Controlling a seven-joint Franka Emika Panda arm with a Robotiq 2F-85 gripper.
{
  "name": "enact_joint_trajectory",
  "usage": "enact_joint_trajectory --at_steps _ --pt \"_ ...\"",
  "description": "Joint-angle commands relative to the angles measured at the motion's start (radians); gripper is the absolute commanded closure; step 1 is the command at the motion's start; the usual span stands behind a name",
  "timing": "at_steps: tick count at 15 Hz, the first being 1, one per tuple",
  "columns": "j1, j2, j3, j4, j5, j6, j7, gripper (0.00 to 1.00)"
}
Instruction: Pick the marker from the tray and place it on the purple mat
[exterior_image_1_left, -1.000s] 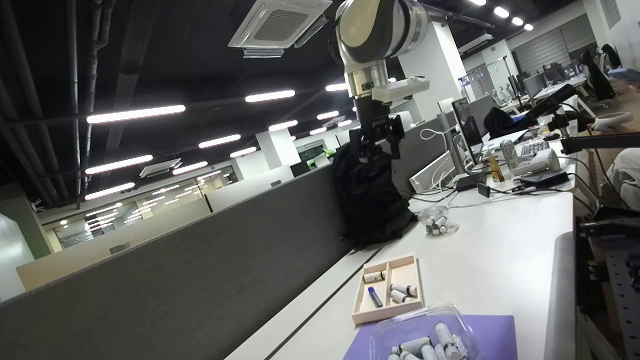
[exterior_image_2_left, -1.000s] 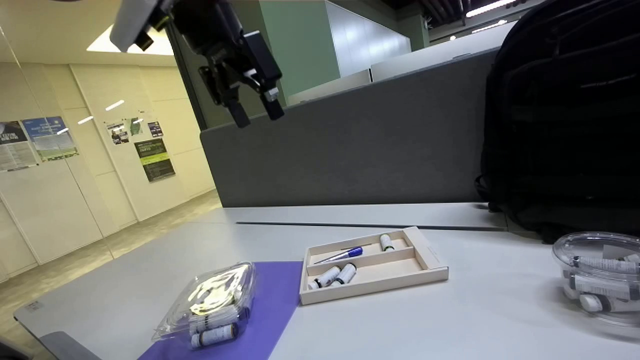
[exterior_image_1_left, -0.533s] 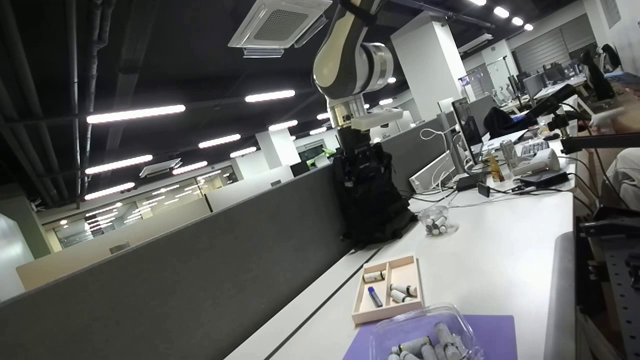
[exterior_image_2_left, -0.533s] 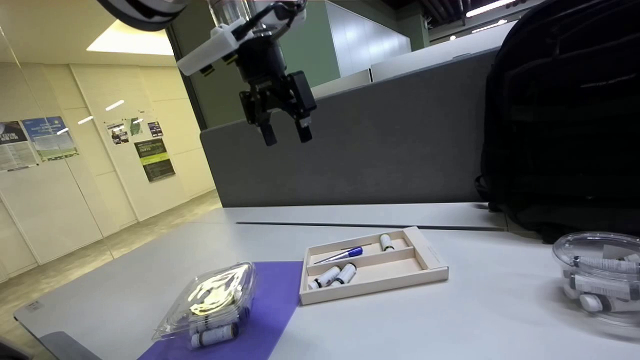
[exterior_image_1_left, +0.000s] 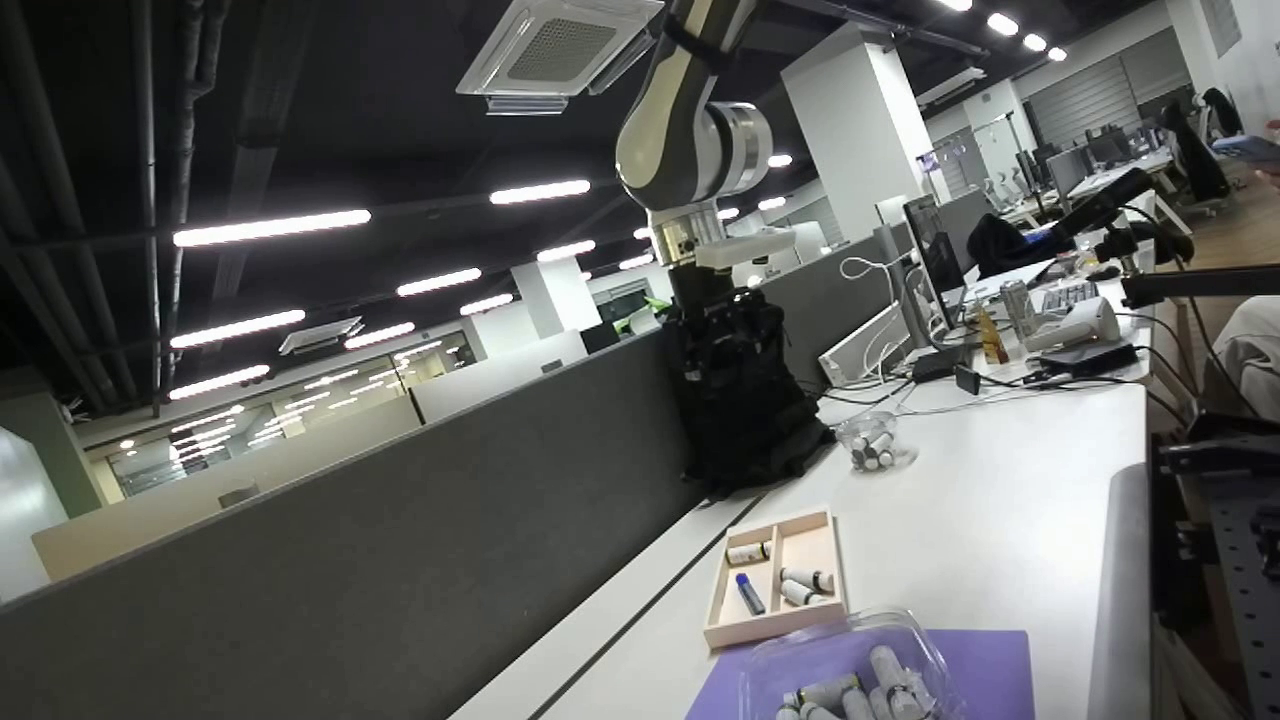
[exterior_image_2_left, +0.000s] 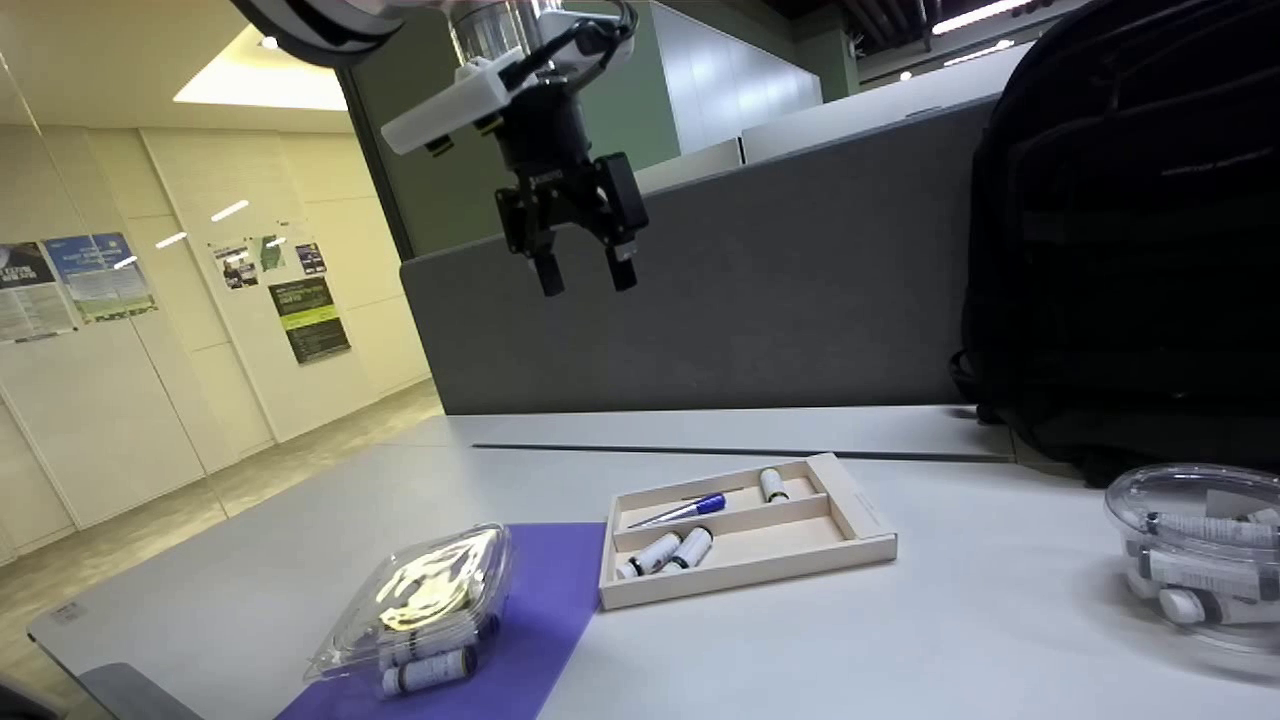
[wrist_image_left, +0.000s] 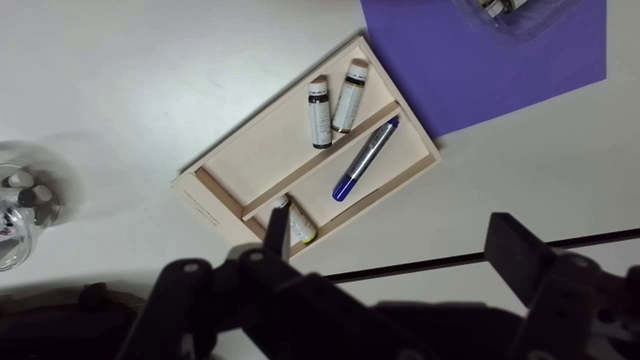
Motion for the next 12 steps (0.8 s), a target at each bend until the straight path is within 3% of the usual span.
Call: enact_joint_trajectory --at_steps 1,5,12 --pt "0.006 0.073 -0.023 0.057 0.015 0.051 0.029 0.00" --pt "0.001 0.217 -0.039 0.158 0.011 0.115 0.013 0.00" --pt "0.010 0.486 -0.050 0.387 -0.035 0.051 0.019 0.00"
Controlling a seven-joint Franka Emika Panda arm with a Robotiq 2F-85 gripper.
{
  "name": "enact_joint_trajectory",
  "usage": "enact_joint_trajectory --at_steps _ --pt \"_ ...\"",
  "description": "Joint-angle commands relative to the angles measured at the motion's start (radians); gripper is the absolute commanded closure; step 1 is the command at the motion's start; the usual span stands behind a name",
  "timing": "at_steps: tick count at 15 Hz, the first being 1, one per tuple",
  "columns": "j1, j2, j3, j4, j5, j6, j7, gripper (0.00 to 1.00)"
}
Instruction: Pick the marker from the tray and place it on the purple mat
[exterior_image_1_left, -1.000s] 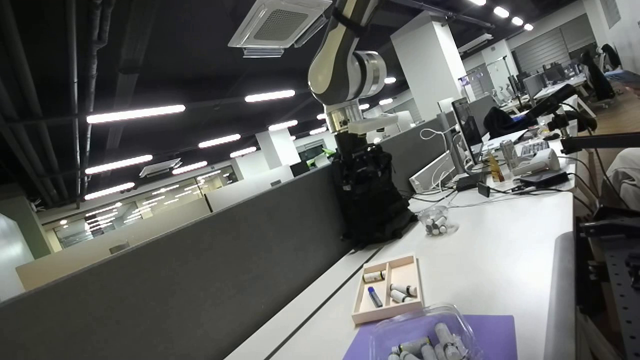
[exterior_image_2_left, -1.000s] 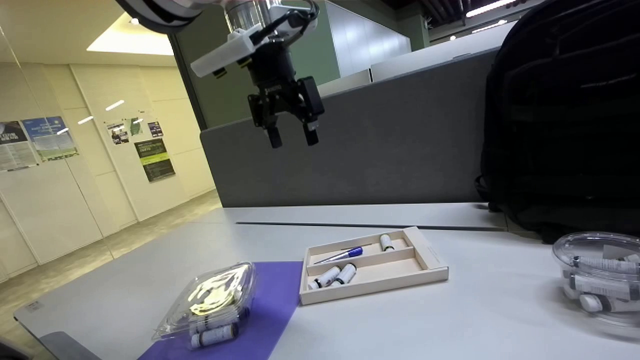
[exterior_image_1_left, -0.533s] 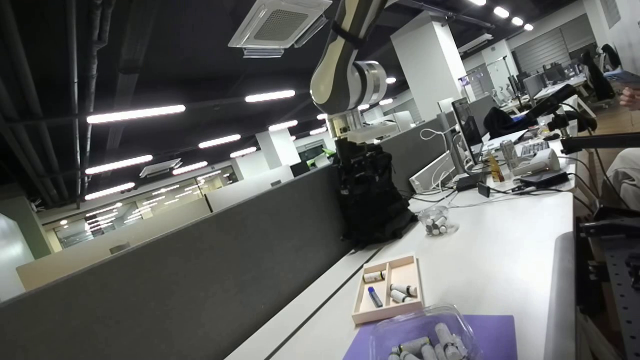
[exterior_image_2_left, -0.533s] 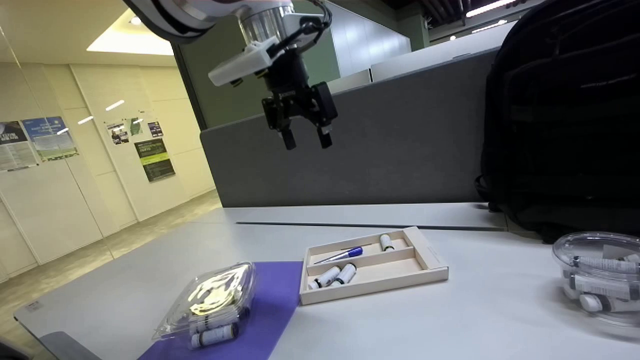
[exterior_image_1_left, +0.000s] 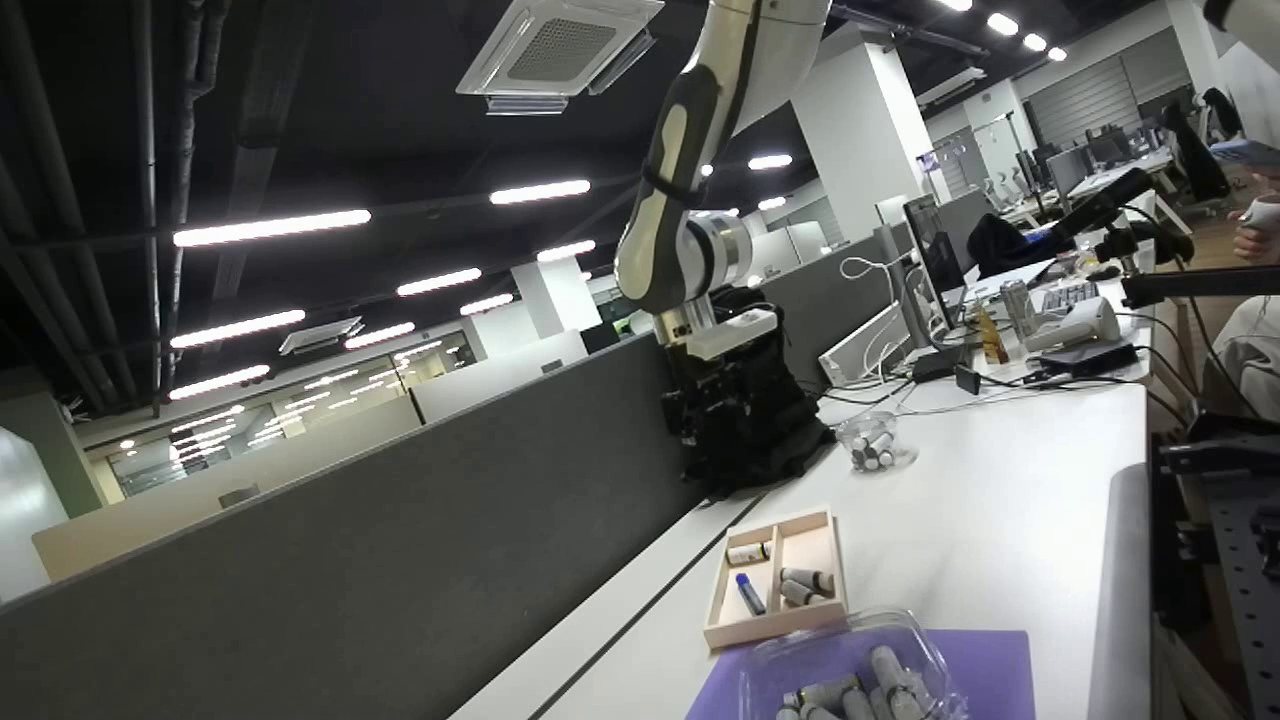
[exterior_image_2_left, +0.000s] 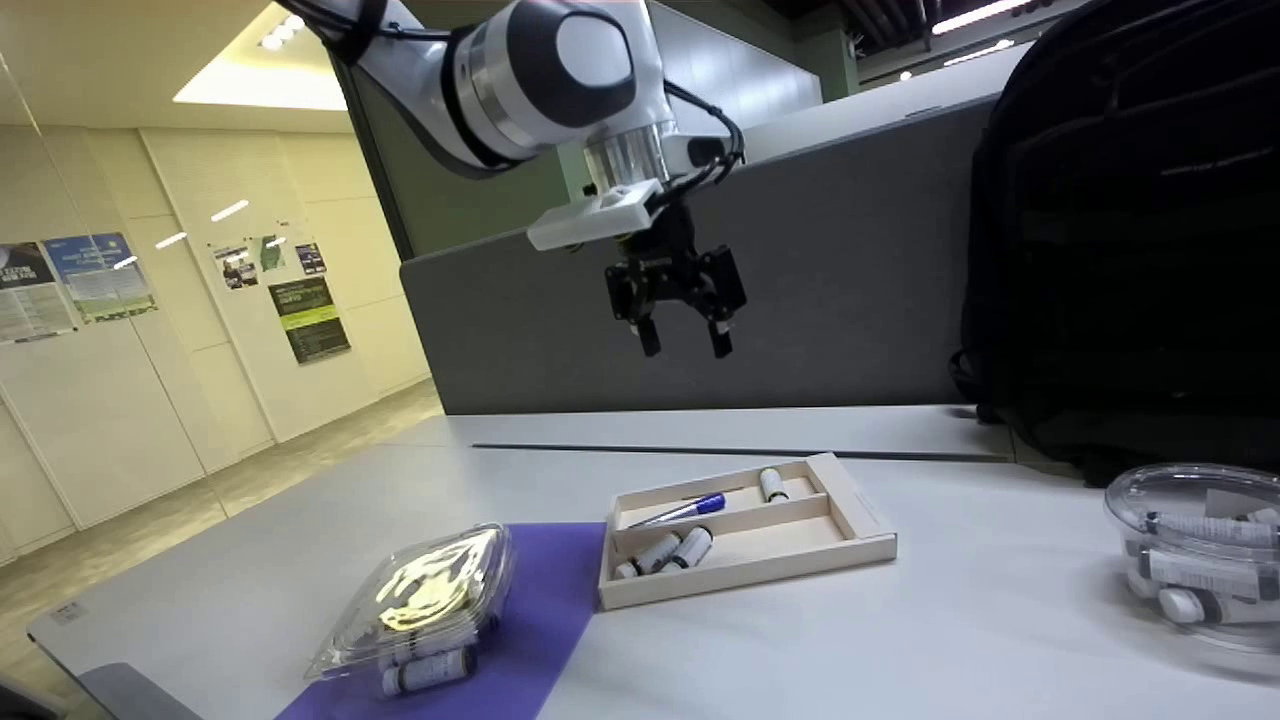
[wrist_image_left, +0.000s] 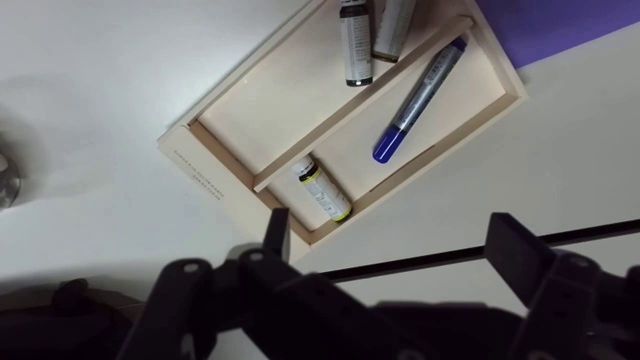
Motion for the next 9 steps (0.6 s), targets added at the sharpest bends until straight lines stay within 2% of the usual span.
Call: enact_joint_trajectory --at_steps 1,4,7,9 --pt "0.013 0.135 -0.016 0.155 -0.045 -0.070 0.018 0.00" --pt "0.018 0.208 -0.018 0.213 -0.078 -0.093 0.007 0.00" --pt "0.013 0.241 -0.007 0.214 -0.082 -0.117 -0.016 0.00" --pt "0.018 0.257 -0.009 0.201 -0.089 -0.091 -0.023 0.00"
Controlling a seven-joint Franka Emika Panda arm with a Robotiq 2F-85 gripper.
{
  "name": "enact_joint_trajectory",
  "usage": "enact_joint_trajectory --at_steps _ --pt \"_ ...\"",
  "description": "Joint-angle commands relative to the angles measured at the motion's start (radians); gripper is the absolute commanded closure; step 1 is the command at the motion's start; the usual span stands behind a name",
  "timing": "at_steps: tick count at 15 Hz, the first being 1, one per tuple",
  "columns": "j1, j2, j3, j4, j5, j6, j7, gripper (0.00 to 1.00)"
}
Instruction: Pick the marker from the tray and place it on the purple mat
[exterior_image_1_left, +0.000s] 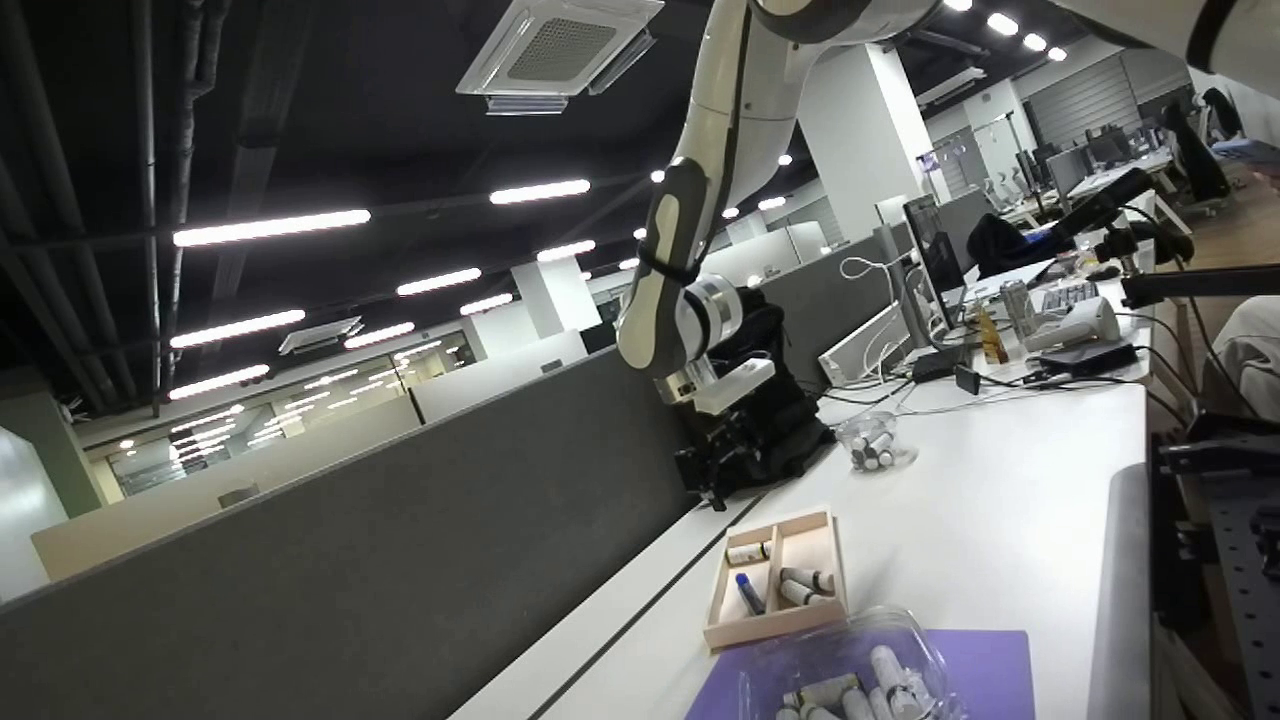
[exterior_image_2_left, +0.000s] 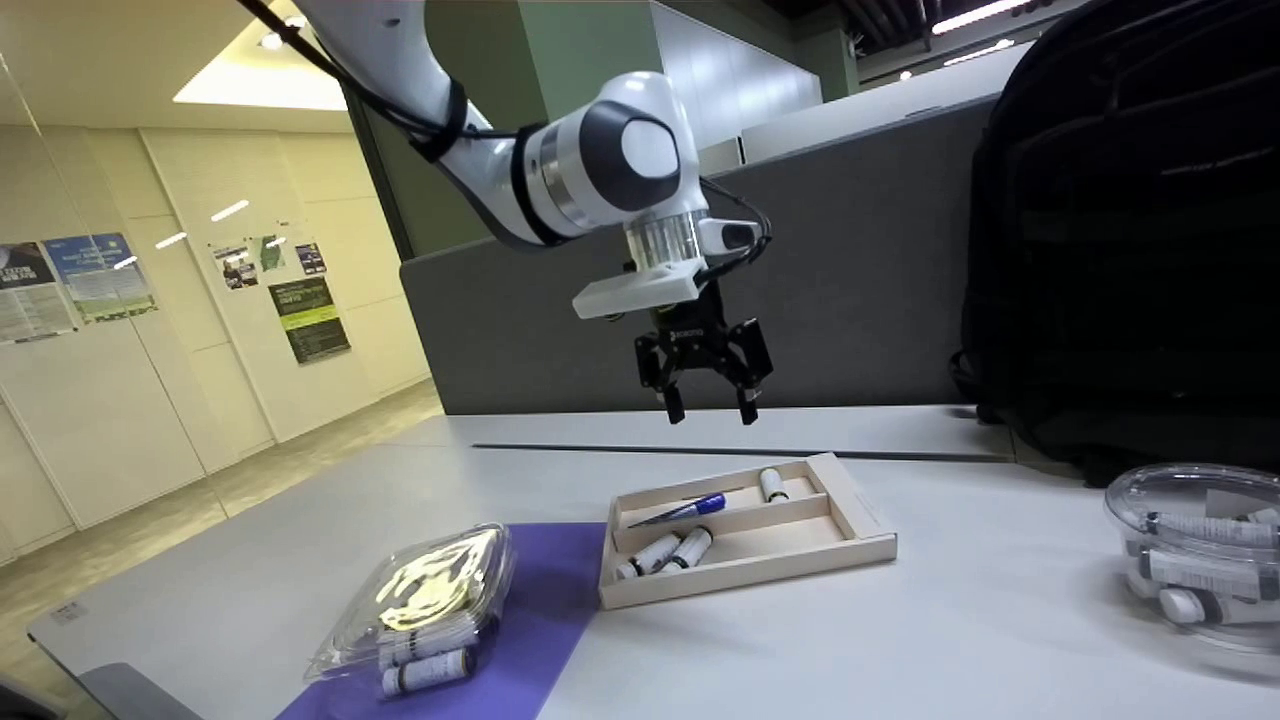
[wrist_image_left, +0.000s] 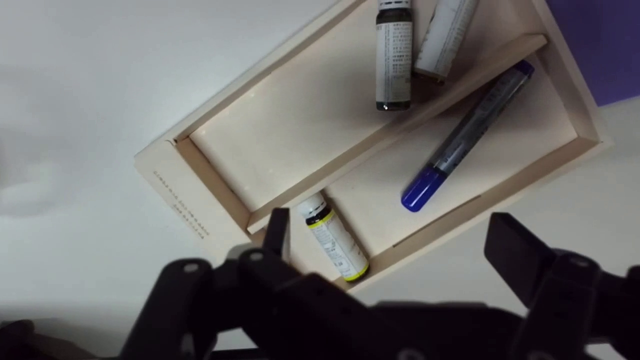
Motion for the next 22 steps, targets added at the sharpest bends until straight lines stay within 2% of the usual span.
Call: enact_joint_trajectory --at_steps 1,4,6,12,18,22 --pt "0.015 0.035 -0.012 0.014 -0.037 0.017 -0.009 0.00" --pt "0.012 0.060 0.000 -0.009 -0.045 0.177 -0.022 0.00" --pt "0.003 0.081 0.020 -0.010 -0.015 0.228 -0.028 0.00" --pt "0.007 0.089 0.021 -0.004 -0.010 0.215 -0.026 0.00" --pt "0.074 0.161 -0.006 0.041 -0.123 0.183 -0.050 0.00" --pt "0.094 0.202 -0.006 0.061 -0.165 0.201 -0.065 0.00"
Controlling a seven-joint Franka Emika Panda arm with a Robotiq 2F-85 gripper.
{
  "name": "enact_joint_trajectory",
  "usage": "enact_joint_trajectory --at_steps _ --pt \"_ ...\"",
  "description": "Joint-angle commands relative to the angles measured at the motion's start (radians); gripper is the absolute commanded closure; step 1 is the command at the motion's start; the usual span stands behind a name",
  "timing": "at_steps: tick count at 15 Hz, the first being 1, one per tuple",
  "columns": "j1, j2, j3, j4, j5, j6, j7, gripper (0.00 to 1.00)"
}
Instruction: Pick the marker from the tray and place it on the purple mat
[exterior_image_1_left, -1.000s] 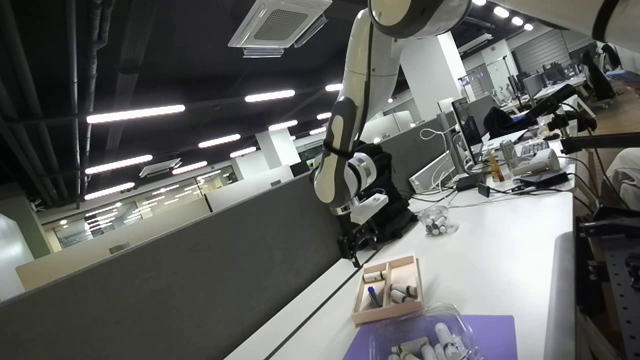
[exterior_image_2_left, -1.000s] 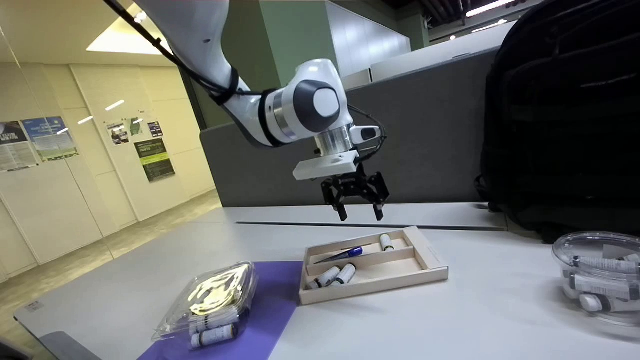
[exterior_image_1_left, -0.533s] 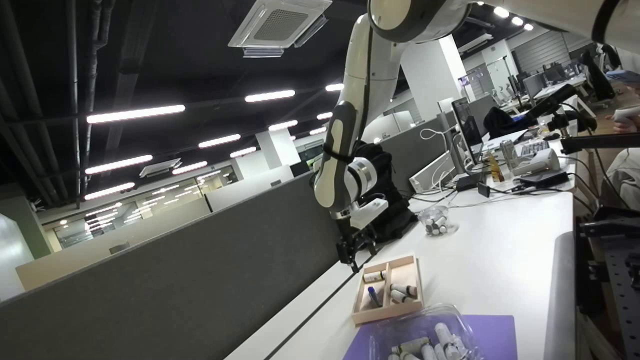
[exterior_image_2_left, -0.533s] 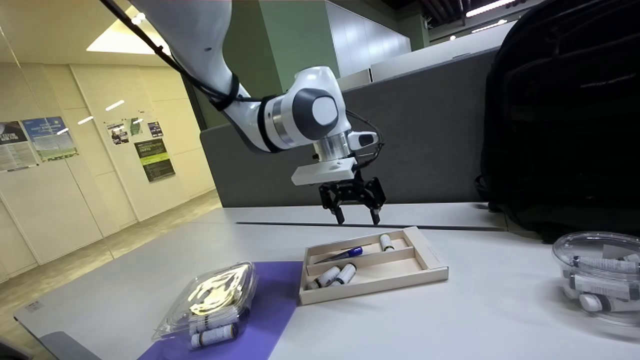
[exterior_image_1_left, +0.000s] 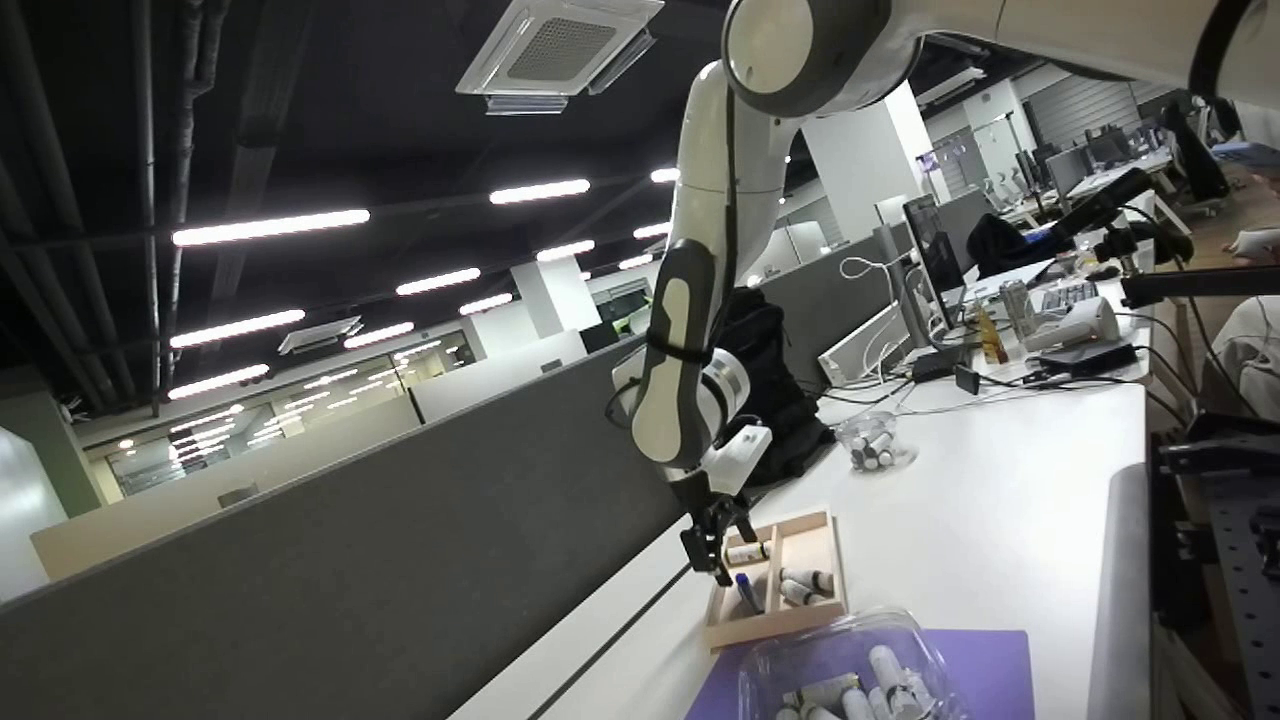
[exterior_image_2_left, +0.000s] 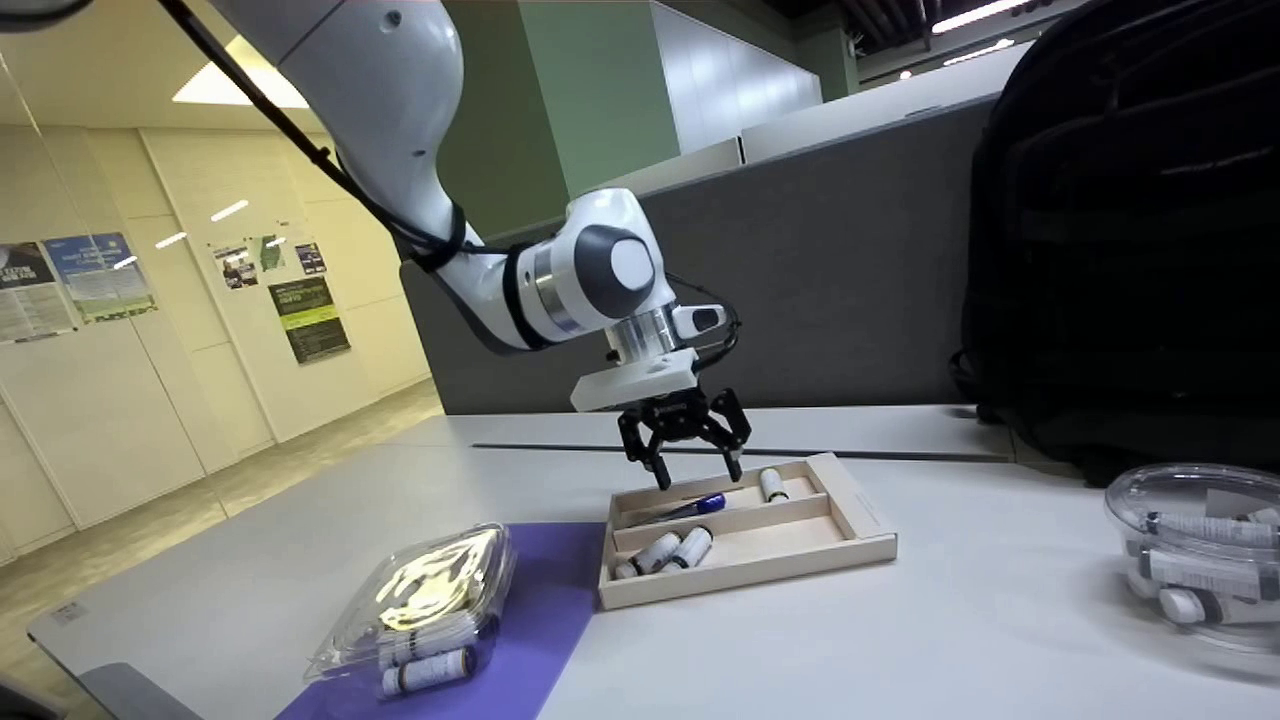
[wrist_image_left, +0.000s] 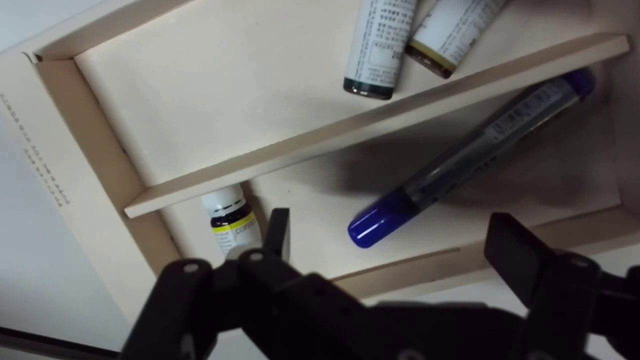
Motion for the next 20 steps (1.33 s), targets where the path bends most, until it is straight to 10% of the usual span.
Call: enact_joint_trajectory --at_steps 1,15,16,20 --pt "0.012 0.042 -0.004 0.053 -0.031 -0.003 -0.033 0.00" --pt "-0.106 0.051 0.116 0.024 0.045 0.026 -0.267 0.02" --pt "-0.109 0.053 0.115 0.025 0.047 0.030 -0.267 0.27" --pt "-0.113 0.060 0.114 0.030 0.056 0.029 -0.264 0.45"
